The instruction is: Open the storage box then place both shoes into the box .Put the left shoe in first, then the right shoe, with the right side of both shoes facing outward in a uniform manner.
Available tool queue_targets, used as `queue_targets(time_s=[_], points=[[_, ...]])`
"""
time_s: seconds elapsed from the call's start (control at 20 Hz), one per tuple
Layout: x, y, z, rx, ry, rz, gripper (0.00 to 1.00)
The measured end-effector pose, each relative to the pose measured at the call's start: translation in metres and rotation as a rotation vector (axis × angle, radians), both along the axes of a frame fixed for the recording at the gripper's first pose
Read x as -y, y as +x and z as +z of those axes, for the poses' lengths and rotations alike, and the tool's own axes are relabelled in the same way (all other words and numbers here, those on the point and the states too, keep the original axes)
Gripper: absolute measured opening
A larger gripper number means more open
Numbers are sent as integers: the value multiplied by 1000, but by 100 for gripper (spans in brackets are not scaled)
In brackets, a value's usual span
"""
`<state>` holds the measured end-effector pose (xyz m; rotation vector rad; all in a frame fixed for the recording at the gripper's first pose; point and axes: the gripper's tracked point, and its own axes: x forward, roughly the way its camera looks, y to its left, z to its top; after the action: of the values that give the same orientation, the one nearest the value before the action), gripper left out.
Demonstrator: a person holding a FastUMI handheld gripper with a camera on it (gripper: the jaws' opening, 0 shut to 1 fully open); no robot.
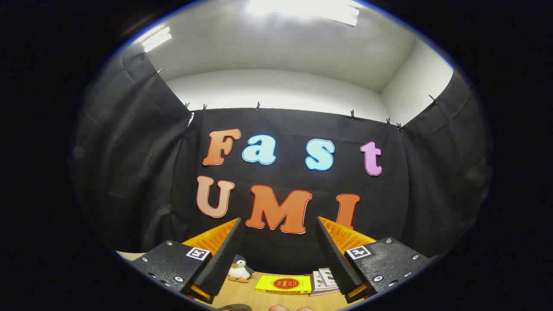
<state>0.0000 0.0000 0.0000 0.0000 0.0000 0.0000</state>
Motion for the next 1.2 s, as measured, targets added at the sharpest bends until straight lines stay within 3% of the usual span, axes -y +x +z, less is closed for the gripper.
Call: queue_targets(time_s=[0.65, 1.2], points=[[-3, 1, -9, -20, 14, 33, 99], [18, -10, -22, -48, 29, -2, 99]])
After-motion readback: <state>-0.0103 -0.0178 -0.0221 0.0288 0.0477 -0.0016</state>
